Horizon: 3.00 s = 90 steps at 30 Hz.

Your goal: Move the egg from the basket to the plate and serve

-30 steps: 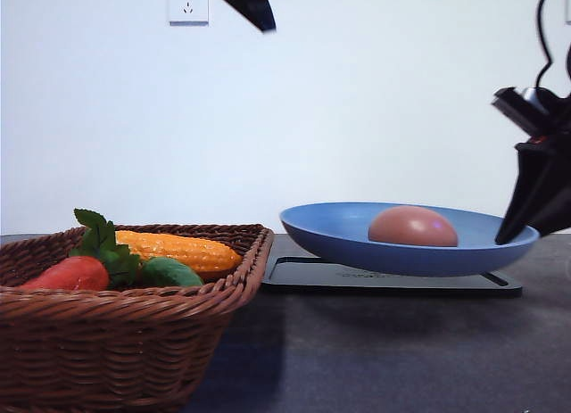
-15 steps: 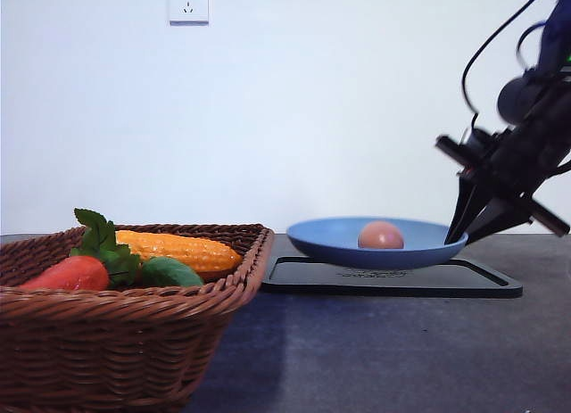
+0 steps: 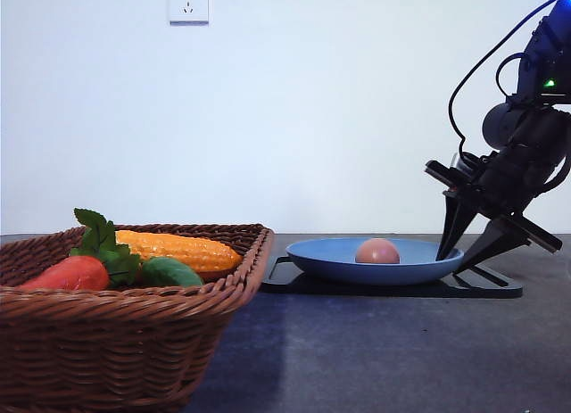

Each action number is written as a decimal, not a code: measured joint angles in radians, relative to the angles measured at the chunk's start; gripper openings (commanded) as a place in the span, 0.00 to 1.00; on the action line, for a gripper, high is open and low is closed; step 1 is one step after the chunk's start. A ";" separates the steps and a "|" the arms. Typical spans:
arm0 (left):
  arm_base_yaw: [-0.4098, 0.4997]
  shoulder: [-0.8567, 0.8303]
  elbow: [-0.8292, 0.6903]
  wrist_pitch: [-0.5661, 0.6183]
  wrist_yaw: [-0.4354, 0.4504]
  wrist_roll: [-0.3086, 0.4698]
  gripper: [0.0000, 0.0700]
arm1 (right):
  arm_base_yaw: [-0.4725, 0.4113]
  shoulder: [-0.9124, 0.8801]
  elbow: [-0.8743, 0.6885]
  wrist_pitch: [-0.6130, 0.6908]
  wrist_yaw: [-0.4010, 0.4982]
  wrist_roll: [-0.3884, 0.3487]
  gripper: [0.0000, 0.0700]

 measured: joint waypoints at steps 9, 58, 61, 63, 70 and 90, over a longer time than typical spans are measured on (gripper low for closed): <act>0.000 0.000 0.000 0.089 -0.003 0.001 0.58 | -0.026 -0.010 0.047 -0.114 0.012 -0.028 0.31; 0.554 -0.978 -1.129 0.874 -0.113 -0.074 0.00 | 0.517 -1.433 -1.115 0.655 0.650 -0.151 0.00; 0.554 -1.014 -1.132 0.887 -0.113 -0.079 0.00 | 0.517 -1.433 -1.131 0.687 0.658 -0.138 0.00; 0.554 -1.021 -1.132 0.892 -0.113 -0.080 0.00 | 0.517 -1.434 -1.131 0.706 0.661 -0.130 0.00; 0.554 -1.020 -1.132 0.898 -0.113 -0.080 0.00 | 0.517 -1.436 -1.131 0.726 0.664 -0.127 0.00; 0.663 -1.234 -1.132 0.895 -0.111 -0.068 0.00 | 0.517 -1.436 -1.131 0.726 0.666 -0.126 0.00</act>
